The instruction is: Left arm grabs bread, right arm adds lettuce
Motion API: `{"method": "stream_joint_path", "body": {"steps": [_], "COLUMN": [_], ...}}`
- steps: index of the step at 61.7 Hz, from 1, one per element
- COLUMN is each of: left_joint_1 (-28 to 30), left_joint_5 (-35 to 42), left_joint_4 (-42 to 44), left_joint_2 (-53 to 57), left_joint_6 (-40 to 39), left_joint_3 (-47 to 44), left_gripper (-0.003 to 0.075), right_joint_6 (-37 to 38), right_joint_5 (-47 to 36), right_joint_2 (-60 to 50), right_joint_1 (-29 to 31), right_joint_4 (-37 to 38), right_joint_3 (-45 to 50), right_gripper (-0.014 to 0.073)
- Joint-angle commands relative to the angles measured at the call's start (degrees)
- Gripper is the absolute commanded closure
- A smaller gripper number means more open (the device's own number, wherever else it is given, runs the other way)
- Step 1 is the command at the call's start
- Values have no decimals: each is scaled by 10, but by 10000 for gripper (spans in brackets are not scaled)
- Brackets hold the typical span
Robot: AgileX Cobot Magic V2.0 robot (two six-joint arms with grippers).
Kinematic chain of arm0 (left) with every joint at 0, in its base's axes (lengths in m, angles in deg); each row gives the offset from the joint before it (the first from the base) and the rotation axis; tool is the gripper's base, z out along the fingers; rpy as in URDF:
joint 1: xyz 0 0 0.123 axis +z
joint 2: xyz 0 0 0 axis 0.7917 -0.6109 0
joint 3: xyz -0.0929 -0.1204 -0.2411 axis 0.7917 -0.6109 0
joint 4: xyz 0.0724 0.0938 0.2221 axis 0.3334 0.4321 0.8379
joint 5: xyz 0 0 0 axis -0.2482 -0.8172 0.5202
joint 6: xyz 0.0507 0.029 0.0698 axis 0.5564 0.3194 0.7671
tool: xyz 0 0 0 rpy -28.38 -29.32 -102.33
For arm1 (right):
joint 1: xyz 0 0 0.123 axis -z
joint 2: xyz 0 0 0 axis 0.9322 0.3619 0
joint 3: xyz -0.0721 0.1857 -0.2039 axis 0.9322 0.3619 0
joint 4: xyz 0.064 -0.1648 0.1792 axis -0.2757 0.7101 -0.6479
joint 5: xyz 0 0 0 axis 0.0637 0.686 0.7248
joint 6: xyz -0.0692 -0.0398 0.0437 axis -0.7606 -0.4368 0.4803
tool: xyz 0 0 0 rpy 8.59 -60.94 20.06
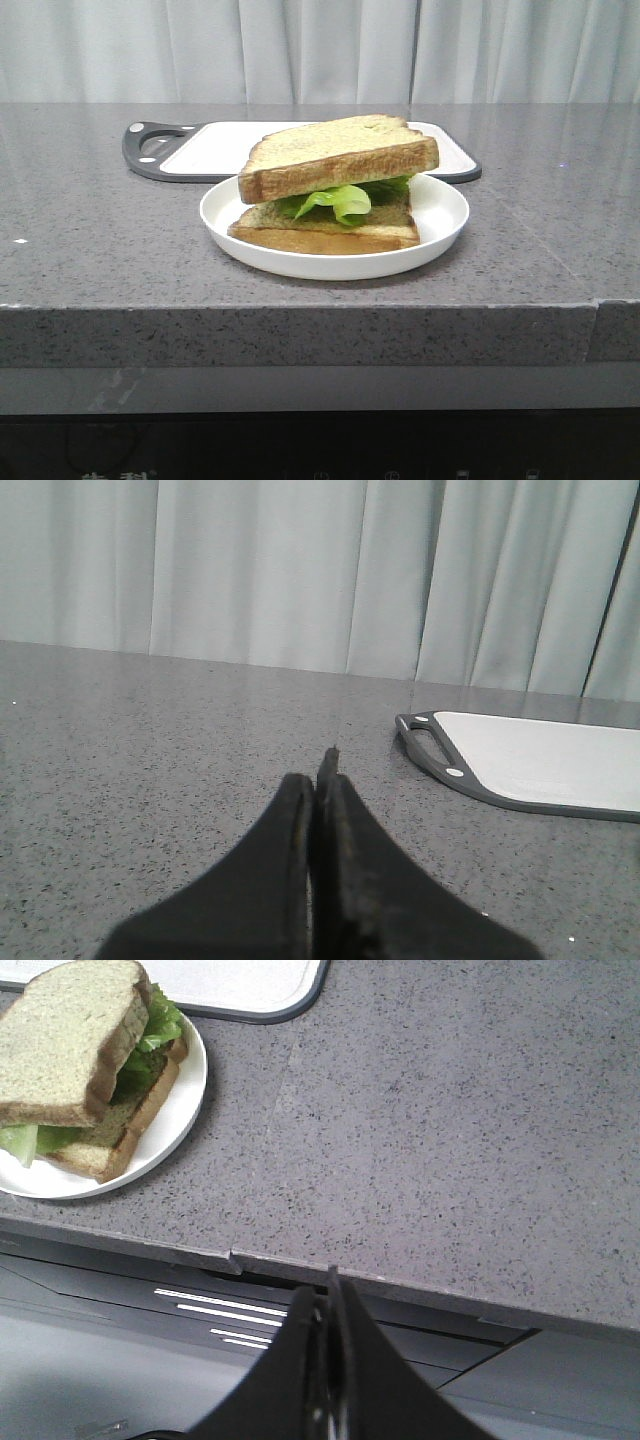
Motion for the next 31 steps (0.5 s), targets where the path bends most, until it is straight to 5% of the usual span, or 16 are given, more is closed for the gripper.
{"method": "stream_joint_path", "body": {"steps": [1,18,31], "left_joint_1": [0,0,0], "left_joint_5": [48,48,48], "left_joint_4": [1,1,1], "left_joint_2": [12,12,12], "left_joint_6": [0,0,0], "left_joint_3": [-3,-3,-3], "left_gripper": [741,741,741], "right_joint_6": [-3,-10,-10], "right_joint_5": [-35,-65,-312], "right_joint_2": [2,-9,-119], "right_joint_1": [3,3,-8], "right_joint_4": [-5,2,1], "right_joint_3": [-14,1,185], "right_gripper": [661,661,661]}}
